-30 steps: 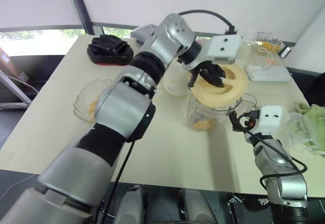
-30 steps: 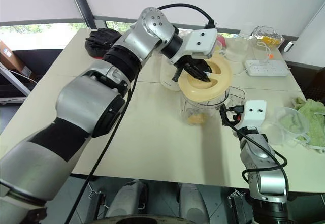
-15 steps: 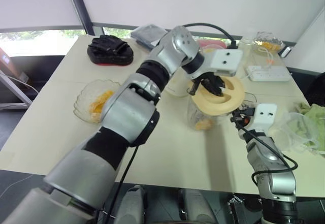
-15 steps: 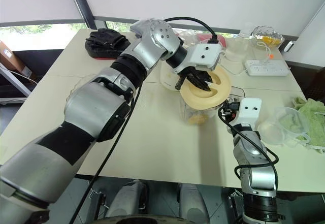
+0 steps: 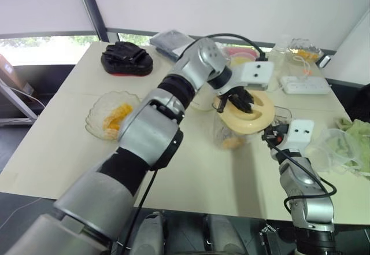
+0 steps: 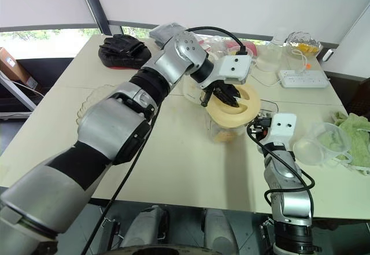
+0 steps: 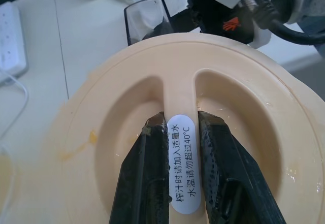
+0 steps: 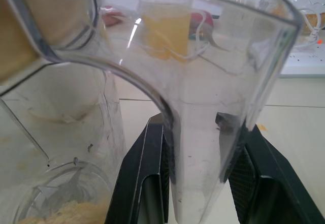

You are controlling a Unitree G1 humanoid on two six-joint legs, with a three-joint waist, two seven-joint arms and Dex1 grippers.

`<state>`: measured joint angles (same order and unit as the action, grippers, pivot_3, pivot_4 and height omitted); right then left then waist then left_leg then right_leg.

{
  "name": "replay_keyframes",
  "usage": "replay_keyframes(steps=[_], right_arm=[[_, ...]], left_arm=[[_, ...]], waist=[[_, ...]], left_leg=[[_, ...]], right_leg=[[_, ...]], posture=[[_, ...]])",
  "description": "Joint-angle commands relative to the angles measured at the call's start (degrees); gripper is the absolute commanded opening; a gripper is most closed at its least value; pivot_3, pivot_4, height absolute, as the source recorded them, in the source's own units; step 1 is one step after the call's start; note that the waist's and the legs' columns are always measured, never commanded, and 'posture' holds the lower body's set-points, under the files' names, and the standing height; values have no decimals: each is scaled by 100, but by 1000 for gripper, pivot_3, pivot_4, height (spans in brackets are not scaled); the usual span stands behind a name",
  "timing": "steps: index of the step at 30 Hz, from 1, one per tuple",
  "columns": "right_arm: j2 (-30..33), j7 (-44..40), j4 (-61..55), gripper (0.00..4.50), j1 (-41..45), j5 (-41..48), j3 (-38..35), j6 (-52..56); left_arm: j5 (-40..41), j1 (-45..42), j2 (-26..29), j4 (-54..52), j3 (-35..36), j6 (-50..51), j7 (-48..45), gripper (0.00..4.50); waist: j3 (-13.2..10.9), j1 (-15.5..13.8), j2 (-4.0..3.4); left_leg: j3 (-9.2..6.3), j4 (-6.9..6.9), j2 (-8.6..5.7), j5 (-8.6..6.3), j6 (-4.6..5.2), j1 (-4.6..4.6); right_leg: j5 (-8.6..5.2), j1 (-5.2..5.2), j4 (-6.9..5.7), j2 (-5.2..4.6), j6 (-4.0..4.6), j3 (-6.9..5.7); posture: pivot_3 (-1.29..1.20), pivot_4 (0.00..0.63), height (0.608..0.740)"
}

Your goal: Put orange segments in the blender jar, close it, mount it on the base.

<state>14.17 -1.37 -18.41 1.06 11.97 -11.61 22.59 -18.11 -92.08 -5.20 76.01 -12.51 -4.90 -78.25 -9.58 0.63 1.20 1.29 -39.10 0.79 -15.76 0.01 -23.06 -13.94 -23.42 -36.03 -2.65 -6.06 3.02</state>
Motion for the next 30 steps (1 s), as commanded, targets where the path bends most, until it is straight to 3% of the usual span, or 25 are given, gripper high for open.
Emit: replay_keyframes(steps=[1, 11, 16, 28, 30], right_arm=[[-34, 111, -397, 947, -42, -111, -84, 2], [-160, 301, -976, 947, -293, -161, -101, 308], [-196, 382, -1121, 947, -384, -169, -84, 386], [-168, 352, -964, 947, -246, -195, -99, 359], [-155, 330, -928, 947, -219, -193, -105, 352]], left_arm=[[-234, 465, -93, 241, -233, 110, 149, 246], [-413, 963, -109, 288, -374, 490, 967, 246], [-408, 1118, -103, 296, -376, 747, 1192, 246], [-216, 1132, -54, 236, -346, 906, 1080, 246], [-193, 1119, -45, 226, -332, 876, 1011, 1346]], waist=[[7, 0, 0], [74, -31, 9], [140, -33, 0], [170, -33, 8], [169, -10, 7]], left_leg=[[0, 0, 1, 0, 0, 3], [-12, 1, 11, -9, 11, 36], [-33, 6, 15, -29, 39, 69], [-18, 8, -25, -46, 63, 66], [-18, 12, -25, -47, 64, 65]], right_leg=[[0, 2, 0, -1, 0, 0], [-5, 44, 17, -9, -3, -2], [-8, 90, 89, -20, -6, -7], [-19, 99, 107, -100, -25, -11], [-20, 99, 107, -100, -26, -11]], posture=[[0, 150, 740], [0, 150, 740], [0, 150, 740], [0, 150, 740], [0, 150, 740]])
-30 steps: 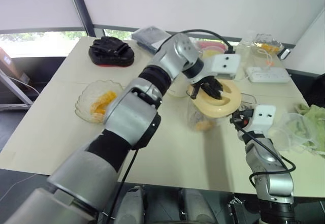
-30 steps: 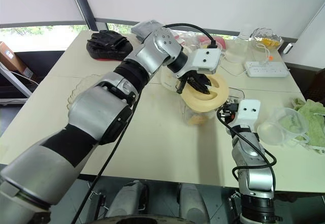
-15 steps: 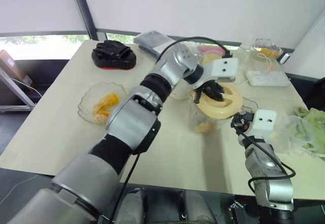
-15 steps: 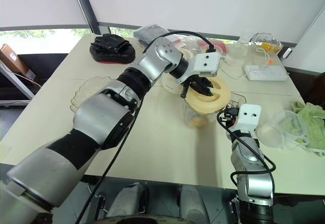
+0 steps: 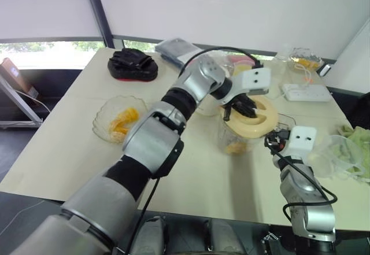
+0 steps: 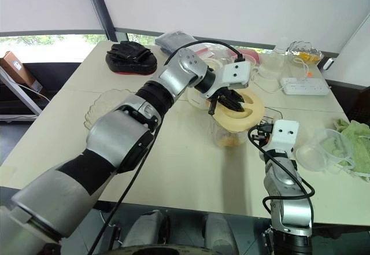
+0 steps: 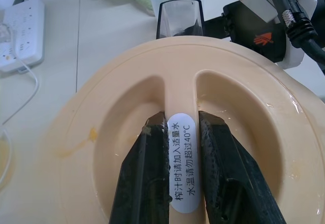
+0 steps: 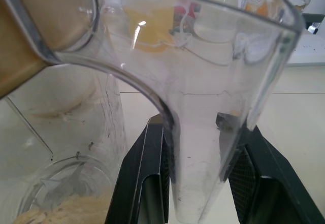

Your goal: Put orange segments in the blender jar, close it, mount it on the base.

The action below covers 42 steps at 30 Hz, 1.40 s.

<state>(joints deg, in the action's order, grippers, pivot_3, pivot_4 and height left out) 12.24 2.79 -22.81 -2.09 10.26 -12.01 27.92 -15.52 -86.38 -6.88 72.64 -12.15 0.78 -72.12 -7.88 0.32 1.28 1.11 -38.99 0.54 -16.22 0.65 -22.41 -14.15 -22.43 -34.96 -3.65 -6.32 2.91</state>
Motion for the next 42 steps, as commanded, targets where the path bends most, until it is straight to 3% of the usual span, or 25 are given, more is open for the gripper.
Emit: replay_keyframes(steps=[1, 4, 17, 24, 31, 37, 40, 42], right_arm=[[45, -96, -475, 947, 108, -21, -68, -181], [73, -145, -436, 947, 147, -20, -63, -177], [120, -366, -152, 947, 314, -74, -49, -223], [109, -480, 48, 947, 448, -111, -39, -289], [135, -588, 208, 947, 561, -130, -43, -355], [175, -697, 303, 947, 648, -118, -61, -361], [237, -786, 361, 947, 731, -109, -47, -334], [277, -837, 388, 947, 783, -97, -47, -318]], left_arm=[[-424, 538, 121, 555, -349, 285, 378, 1828], [-232, 470, 97, 520, -207, 207, 381, 3257], [867, -181, 384, 259, 747, 310, -781, 3257], [1540, -495, 618, 111, 1457, 354, -577, 3257], [2825, -752, 743, 13, 2792, 729, 330, 3257], [4487, -693, 1006, -49, 4360, 2284, 1285, 3257], [5016, -426, 1085, -211, 4949, 2152, 2256, 3257], [4997, -247, 1118, -391, 4920, 2037, 2594, 3257]], waist=[[-4, 36, 2], [-6, 39, 1], [-44, 62, -34], [-139, 61, -38], [-160, 75, -39], [-168, 96, -37], [-170, 92, -37], [-170, 88, -38]], left_leg=[[1, 2, 1, 0, 1, -3], [4, 8, 6, 0, 2, -15], [13, 23, 6, 1, 7, -104], [10, 24, 13, 0, 10, -112], [10, 25, 20, -1, 10, -113], [11, 21, 20, 0, 10, -111], [7, 19, 21, 1, 9, -109], [8, 19, 23, 1, 8, -106]], right_leg=[[0, 5, 0, -1, 0, 1], [1, -8, -7, 2, -2, -1], [2, -117, -23, 42, -7, -1], [3, -137, -40, 79, -8, 7], [15, -148, -58, 93, -29, 8], [15, -167, -102, 96, -32, 14], [15, -174, -118, 99, -32, 14], [16, -174, -121, 99, -31, 15]], posture=[[0, 150, 740], [0, 150, 740], [0, 150, 740], [0, 150, 740], [0, 150, 740], [0, 150, 740], [0, 150, 740], [0, 150, 740]])
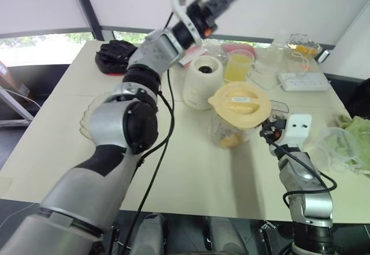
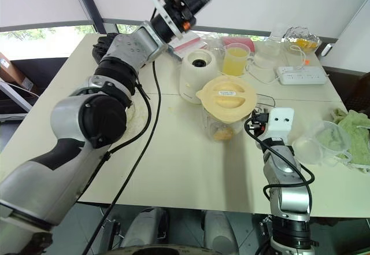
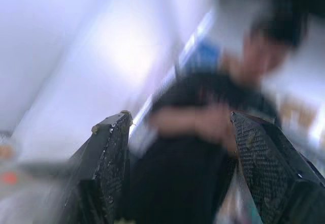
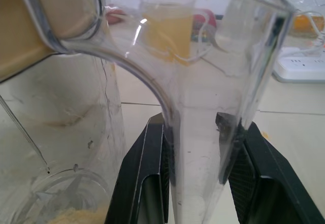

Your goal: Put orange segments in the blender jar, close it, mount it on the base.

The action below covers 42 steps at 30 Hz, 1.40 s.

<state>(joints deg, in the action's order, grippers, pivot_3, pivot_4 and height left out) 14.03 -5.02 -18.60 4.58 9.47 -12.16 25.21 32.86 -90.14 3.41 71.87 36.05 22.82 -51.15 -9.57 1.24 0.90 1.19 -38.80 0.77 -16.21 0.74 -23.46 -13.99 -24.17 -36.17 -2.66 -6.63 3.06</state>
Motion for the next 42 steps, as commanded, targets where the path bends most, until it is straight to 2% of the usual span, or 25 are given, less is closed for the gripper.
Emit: replay_keyframes(steps=[1, 5, 8, 10, 12, 16, 19, 22, 26, 31, 36, 42], right_arm=[[124, -71, -22, 947, 163, -13, -42, -33], [223, -129, -24, 947, 325, 52, -165, 19], [347, -144, -67, 947, 462, 158, -391, 81], [346, -78, -153, 947, 622, 345, -595, 203], [317, -30, -204, 947, 773, 532, -796, 300], [432, 57, -382, 947, 1148, 923, -1254, 659], [616, 107, -503, 947, 1517, 1188, -1494, 983], [1028, 197, -496, 947, 2288, 1512, -1690, 1480], [1704, 50, 88, 947, 3588, 1716, -1626, 1953], [2166, -129, 1203, 947, 4786, 1591, -1269, 2215], [2003, -231, 2563, 947, 5782, 1309, -694, 1981], [1591, -488, 4293, 947, 6653, 890, -182, 1229]], left_arm=[[-56, 293, 147, -446, -111, -293, 596, 3257], [-746, 896, 453, -761, -825, -734, 937, 3257], [-2053, 1559, 793, -927, -1974, -1767, 1534, 3257], [-3503, 2128, 1140, -1071, -3308, -2511, 2054, 3257], [-4428, 2575, 1417, -1266, -4228, -3154, 2224, 3257], [-3651, 3069, 1175, -1981, -3843, -2635, 1795, 3257], [-3641, 3486, 1140, -2540, -3892, -2436, 1800, 3257], [-3343, 4006, 950, -3422, -3815, -1840, 1799, 3257], [-3042, 4546, 759, -4519, -3810, -1267, 1789, 3257], [-3091, 4975, 619, -5228, -4026, -1011, 1915, 3257], [-2822, 5369, 505, -5943, -3895, -566, 2071, 3257], [-2769, 6030, 665, -6890, -3851, -123, 2313, 3257]], waist=[[-1, -4, 0], [-4, -7, -2], [-8, -8, -11], [-9, -46, -11], [-10, -55, -13], [-12, -176, -9], [-13, -186, -11], [-13, -155, -30], [-18, -77, -39], [-17, -49, -37], [-18, 1, -39], [-21, -3, -43]], left_leg=[[0, 0, 0, 1, -1, 0], [5, 0, -2, 4, -8, 1], [9, 2, -3, 6, -11, 1], [11, 8, -4, 10, -18, -1], [13, 20, -6, 15, -27, -2], [21, 58, -14, 44, -76, -17], [24, 57, -15, 44, -76, -34], [21, 59, -14, 43, -75, -32], [17, 57, -12, 44, -74, -30], [17, 58, -7, 45, -73, -23], [22, 60, -5, 45, -73, -6], [22, 68, 1, 45, -73, -6]], right_leg=[[0, 0, -2, 0, 0, 0], [1, -3, -3, 0, 0, 6], [2, -6, -3, -1, 1, 10], [3, -11, -4, -2, 2, 12], [3, -16, -5, -6, 3, 13], [4, -39, 1, -24, 3, 6], [4, -47, 5, -25, 3, -1], [4, -50, 3, -25, 3, 1], [4, -53, -4, -27, 3, 4], [8, -46, -6, -14, 9, -5], [10, -37, -5, -21, 12, 11], [12, -45, -6, -16, 14, 11]], posture=[[0, 150, 740], [0, 150, 740], [0, 150, 740], [0, 150, 740], [0, 150, 740], [0, 150, 740], [0, 150, 740], [0, 150, 740], [0, 150, 740], [0, 150, 740], [0, 150, 740], [0, 150, 740]])
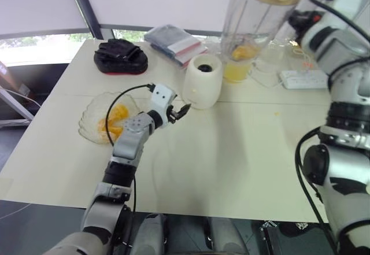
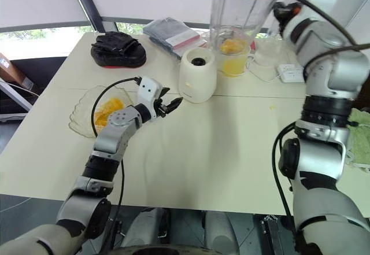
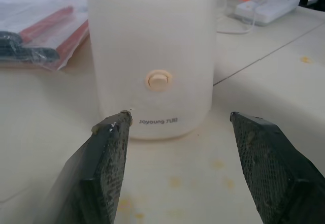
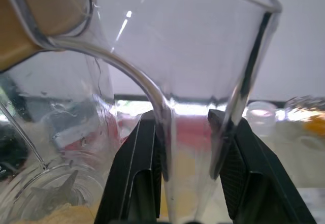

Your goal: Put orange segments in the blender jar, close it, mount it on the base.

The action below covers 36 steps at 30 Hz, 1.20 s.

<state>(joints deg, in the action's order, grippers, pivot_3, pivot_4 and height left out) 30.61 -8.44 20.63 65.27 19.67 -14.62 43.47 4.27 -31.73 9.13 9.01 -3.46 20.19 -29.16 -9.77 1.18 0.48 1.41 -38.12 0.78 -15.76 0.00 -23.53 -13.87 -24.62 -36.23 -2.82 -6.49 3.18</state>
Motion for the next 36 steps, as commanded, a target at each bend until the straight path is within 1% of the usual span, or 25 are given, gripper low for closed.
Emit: replay_keyframes(steps=[1, 6, 12, 16, 24, 31, 36], right_arm=[[-153, -200, 697, 947, 736, -197, 128, -779], [-500, -361, 2133, 947, 1331, -467, 285, -1633], [-811, -440, 2929, 947, 1582, -651, 357, -2137], [-908, -419, 2974, 947, 1509, -770, 419, -2261], [-865, -413, 3183, 947, 1485, -947, 428, -2473], [-768, -495, 3179, 947, 1481, -1041, 456, -2381], [-761, -542, 3114, 947, 1394, -1049, 446, -2242]], left_arm=[[125, 317, 122, -797, 128, 239, 152, 3257], [197, 800, 206, -1531, 155, 621, 337, 3257], [151, 1049, 228, -1937, 25, 786, 545, 3257], [97, 1092, 286, -2036, -40, 818, 612, 3257], [57, 1078, 357, -2048, -167, 787, 659, 3257], [174, 1206, 561, -2096, -140, 831, 492, 3257], [169, 1093, 650, -1960, -140, 744, 454, 3257]], waist=[[-1, -3, -1], [-1, -20, -1], [-1, -30, -1], [-1, -18, -1], [-1, -1, -1], [-1, 10, -2], [-1, 4, -2]], left_leg=[[1, 3, 2, 0, 0, 0], [2, 7, 11, 0, -1, -3], [6, 7, 6, 3, -6, -6], [6, 7, 6, 3, -7, -6], [4, 7, 6, 15, -29, -5], [4, 8, 7, 17, -32, -2], [4, 8, 7, 19, -34, -2]], right_leg=[[0, -2, 0, 0, 0, 1], [0, -4, 3, -8, 0, -1], [0, -4, 8, -20, 0, -1], [0, -4, 8, -22, 0, -3], [2, -4, 4, -22, 3, -5], [3, -4, 0, -21, 4, -5], [4, -4, 0, -20, 6, -5]], posture=[[0, 150, 740], [0, 150, 740], [0, 150, 740], [0, 150, 740], [0, 150, 740], [0, 150, 740], [0, 150, 740]])
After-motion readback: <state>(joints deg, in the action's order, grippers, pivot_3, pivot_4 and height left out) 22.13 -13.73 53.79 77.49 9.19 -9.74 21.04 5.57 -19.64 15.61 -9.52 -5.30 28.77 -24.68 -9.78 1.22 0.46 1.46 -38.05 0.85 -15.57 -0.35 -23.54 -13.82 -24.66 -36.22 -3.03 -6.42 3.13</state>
